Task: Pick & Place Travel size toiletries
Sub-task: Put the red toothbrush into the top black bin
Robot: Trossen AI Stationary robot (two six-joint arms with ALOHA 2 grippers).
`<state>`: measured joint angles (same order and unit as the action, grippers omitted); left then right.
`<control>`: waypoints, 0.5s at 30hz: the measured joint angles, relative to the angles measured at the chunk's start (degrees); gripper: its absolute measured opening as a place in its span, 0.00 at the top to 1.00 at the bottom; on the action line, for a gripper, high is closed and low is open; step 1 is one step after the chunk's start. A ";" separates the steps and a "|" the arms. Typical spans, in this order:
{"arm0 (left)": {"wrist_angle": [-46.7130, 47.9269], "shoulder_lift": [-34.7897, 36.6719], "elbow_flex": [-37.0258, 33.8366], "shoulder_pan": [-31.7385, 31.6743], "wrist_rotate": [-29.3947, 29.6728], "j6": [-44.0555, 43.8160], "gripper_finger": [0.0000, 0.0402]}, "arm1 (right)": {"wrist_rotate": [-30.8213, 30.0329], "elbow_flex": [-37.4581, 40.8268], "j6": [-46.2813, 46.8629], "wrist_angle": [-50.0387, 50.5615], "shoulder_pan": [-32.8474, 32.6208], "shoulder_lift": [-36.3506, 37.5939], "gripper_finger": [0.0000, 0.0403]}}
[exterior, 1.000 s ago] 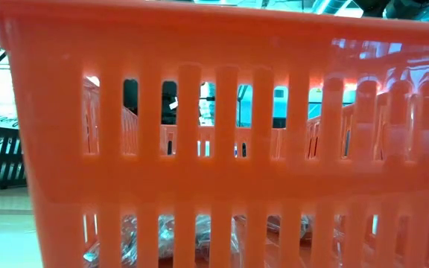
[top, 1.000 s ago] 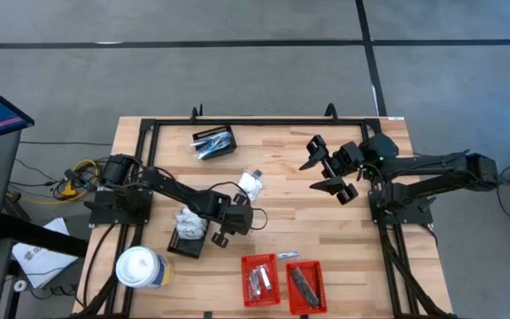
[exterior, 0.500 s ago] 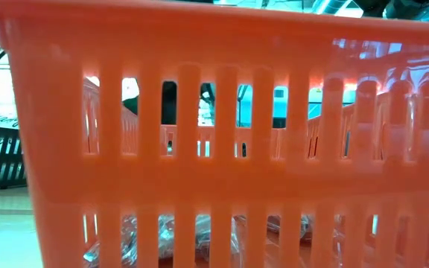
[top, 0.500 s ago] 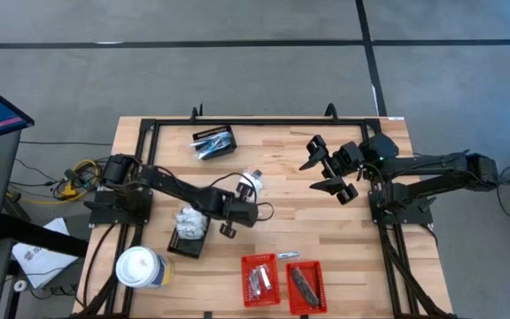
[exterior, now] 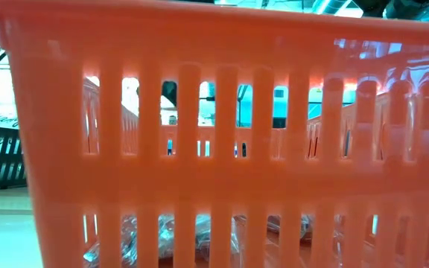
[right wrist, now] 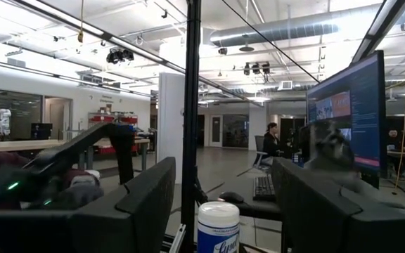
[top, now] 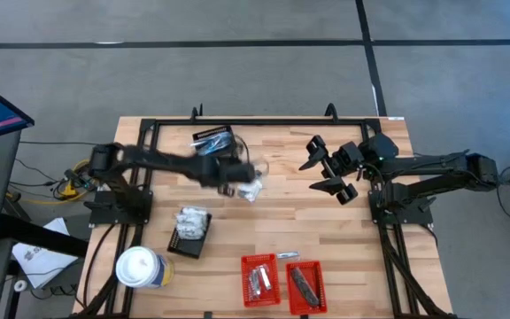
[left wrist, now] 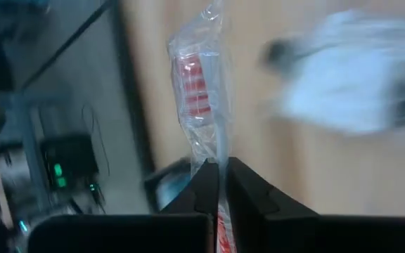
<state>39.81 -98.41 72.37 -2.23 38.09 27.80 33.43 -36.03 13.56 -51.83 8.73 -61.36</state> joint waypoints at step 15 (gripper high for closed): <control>6.54 5.63 0.03 -26.85 -14.60 0.69 0.99 | 0.00 0.00 -0.44 0.00 0.07 0.00 0.43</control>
<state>46.35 -92.78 72.40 -29.08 23.49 28.49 33.43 -36.03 13.13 -51.83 8.80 -61.36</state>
